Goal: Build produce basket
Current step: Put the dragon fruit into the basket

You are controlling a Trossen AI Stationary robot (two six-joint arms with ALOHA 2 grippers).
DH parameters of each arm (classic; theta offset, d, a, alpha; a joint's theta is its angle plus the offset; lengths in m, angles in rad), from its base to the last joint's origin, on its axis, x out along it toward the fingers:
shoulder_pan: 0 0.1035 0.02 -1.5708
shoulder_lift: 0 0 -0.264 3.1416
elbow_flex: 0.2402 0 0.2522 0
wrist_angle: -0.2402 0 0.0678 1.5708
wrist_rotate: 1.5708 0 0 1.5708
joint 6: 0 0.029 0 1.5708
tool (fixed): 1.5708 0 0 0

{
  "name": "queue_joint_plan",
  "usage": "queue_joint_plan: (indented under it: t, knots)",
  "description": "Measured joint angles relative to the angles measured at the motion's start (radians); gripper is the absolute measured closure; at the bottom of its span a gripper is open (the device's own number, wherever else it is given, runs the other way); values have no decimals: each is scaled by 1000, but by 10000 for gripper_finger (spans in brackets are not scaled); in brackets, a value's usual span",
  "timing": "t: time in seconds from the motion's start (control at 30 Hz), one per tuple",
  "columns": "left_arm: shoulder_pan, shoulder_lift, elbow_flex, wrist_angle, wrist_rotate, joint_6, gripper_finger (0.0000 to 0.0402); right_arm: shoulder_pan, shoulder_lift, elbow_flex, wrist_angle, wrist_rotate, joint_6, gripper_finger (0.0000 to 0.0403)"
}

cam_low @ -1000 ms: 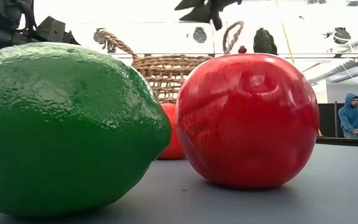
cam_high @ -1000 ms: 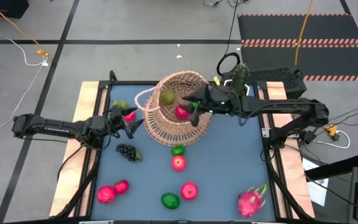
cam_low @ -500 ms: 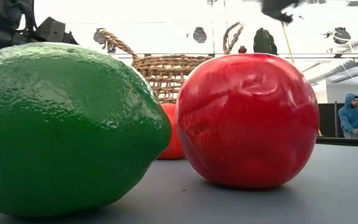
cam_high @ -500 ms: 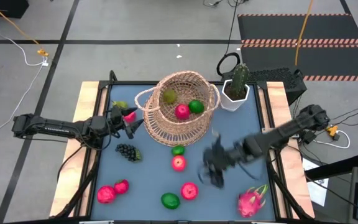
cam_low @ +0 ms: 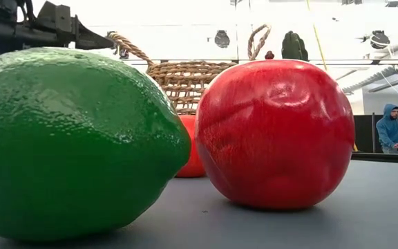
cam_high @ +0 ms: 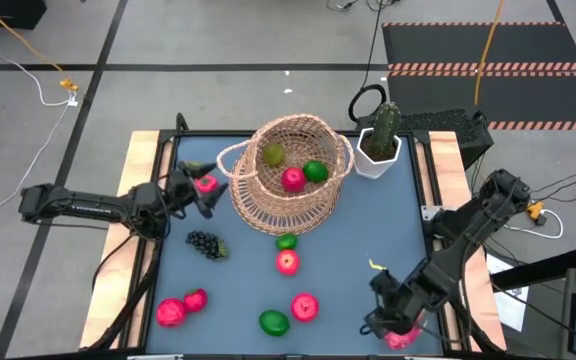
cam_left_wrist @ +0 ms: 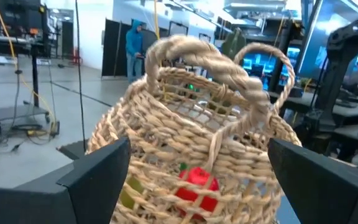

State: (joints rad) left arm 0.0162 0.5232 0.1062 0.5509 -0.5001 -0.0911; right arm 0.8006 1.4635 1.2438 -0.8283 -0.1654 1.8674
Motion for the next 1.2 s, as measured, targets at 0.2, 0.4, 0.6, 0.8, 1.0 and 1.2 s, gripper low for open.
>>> queue_joint_plan:
  t: [0.2,0.4,0.6,0.8,1.0,1.2]
  knots:
    - [26,0,0,36,-1,67,21,-22,0,0,-97,-63,61,254]
    - [30,0,0,52,10,103,21,-19,0,0,-79,-95,-39,254]
    - [30,0,0,52,10,113,21,-13,0,0,-76,-94,-105,254]
    - [30,0,0,47,11,74,21,-13,0,0,58,29,-215,254]
    - [30,0,0,29,12,56,21,-23,0,0,171,-12,-237,256]
    - [30,0,0,14,12,46,21,-18,0,0,16,-312,-81,272]
